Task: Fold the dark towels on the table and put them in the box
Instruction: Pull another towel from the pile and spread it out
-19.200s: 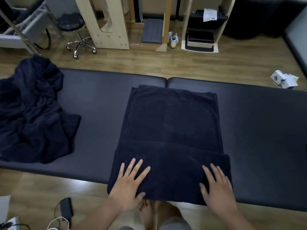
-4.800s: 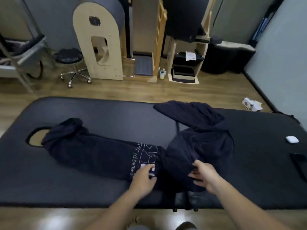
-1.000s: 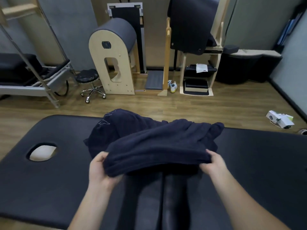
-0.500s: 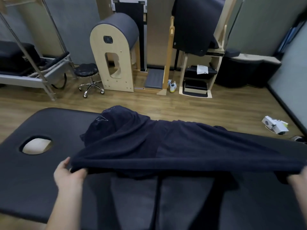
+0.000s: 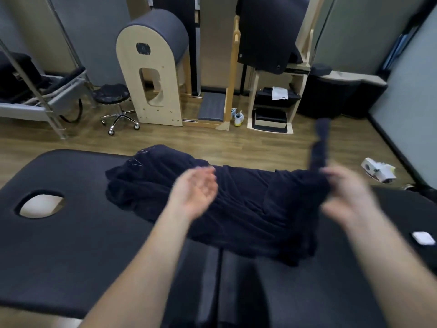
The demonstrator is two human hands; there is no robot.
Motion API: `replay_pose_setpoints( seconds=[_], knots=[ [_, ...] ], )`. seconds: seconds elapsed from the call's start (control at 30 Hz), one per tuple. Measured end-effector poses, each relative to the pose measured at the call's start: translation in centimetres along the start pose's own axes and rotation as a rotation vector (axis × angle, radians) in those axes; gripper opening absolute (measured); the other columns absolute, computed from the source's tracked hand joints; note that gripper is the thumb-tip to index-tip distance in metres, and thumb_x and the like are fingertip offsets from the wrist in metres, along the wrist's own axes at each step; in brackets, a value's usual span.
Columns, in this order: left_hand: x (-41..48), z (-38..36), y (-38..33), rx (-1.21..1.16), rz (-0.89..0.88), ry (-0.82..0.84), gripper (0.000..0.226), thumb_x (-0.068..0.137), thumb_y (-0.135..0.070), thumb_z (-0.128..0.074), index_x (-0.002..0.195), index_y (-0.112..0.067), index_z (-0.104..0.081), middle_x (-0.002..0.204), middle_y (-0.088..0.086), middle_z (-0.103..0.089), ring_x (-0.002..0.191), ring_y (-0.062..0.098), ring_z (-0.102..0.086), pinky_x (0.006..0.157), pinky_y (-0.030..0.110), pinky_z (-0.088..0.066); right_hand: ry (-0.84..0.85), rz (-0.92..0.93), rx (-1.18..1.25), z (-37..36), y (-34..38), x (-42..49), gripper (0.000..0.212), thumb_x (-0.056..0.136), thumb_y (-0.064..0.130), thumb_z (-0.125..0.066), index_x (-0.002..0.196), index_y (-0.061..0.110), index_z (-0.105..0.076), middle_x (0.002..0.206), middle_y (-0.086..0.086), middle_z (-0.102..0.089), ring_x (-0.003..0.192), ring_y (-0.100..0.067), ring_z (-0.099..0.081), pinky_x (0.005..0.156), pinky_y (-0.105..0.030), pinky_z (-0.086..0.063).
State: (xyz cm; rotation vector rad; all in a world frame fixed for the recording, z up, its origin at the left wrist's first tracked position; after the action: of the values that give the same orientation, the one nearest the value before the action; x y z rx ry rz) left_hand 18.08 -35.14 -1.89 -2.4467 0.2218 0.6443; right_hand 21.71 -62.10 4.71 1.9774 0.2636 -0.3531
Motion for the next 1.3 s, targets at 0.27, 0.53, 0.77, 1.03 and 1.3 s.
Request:
replay_pose_setpoints(
  seconds=[0.27, 0.53, 0.77, 1.03, 1.3],
  knots=[
    [-2.7, 4.3, 11.1, 0.204, 0.199, -0.141, 0.019, 0.087, -0.022, -0.071, 0.099, -0.007, -0.072, 0.093, 0.014, -0.075, 0.086, 0.028, -0.070, 0.087, 0.040, -0.054, 0.246, -0.213, -0.748, -5.2, -16.1, -5.7, 0.013, 0.084, 0.008, -0.067, 0.093, 0.015, -0.072, 0.089, -0.004, -0.076, 0.085, -0.019, -0.070, 0.084, -0.035, -0.054],
    [-0.4, 9.6, 9.8, 0.093, 0.116, -0.299, 0.034, 0.104, -0.036, -0.046, 0.125, -0.014, -0.060, 0.127, 0.013, -0.064, 0.106, 0.027, -0.064, 0.085, 0.039, -0.052, 0.062, 0.042, -0.994, -4.3, -12.9, -4.5, 0.028, 0.088, 0.035, -0.066, 0.110, 0.018, -0.069, 0.110, 0.012, -0.068, 0.112, -0.017, -0.063, 0.099, -0.036, -0.049],
    [2.5, 18.1, 7.1, 0.322, 0.173, -0.544, 0.044, 0.099, -0.028, -0.055, 0.142, -0.025, -0.048, 0.153, 0.002, -0.041, 0.138, 0.026, -0.039, 0.108, 0.046, -0.041, -0.081, -0.055, -0.828, -1.9, -11.6, -4.8, 0.021, 0.098, 0.011, -0.052, 0.102, 0.025, -0.068, 0.097, 0.003, -0.074, 0.094, -0.017, -0.070, 0.087, -0.042, -0.058],
    [6.7, 21.0, 5.8, 0.005, 0.030, -0.543, 0.035, 0.088, -0.013, -0.072, 0.121, -0.009, -0.061, 0.122, 0.001, -0.063, 0.097, 0.013, -0.063, 0.100, 0.029, -0.044, -0.170, 0.016, -0.888, -1.3, -12.3, -5.4, 0.026, 0.091, -0.001, -0.048, 0.084, 0.014, -0.069, 0.085, -0.005, -0.074, 0.084, -0.027, -0.069, 0.077, -0.043, -0.058],
    [0.4, 5.5, 6.6, -0.226, 0.066, 0.048, 0.025, 0.070, 0.005, -0.057, 0.090, -0.010, -0.061, 0.084, 0.009, -0.068, 0.075, 0.021, -0.068, 0.079, 0.030, -0.053, 0.011, 0.084, -0.807, -6.1, -12.3, -4.5, 0.016, 0.092, 0.021, -0.047, 0.090, 0.015, -0.062, 0.086, 0.003, -0.070, 0.086, -0.017, -0.063, 0.080, -0.036, -0.046]
  ],
)
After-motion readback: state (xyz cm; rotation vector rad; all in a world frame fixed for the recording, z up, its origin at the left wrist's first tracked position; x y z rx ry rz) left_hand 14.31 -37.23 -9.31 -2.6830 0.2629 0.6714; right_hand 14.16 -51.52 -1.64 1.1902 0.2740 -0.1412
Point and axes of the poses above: each hand's wrist, its own x-axis towards the middle knuckle, its own z-axis out of the back of the hand, y = z × x, the point moved 8 cm from there along x, towards the middle knuckle
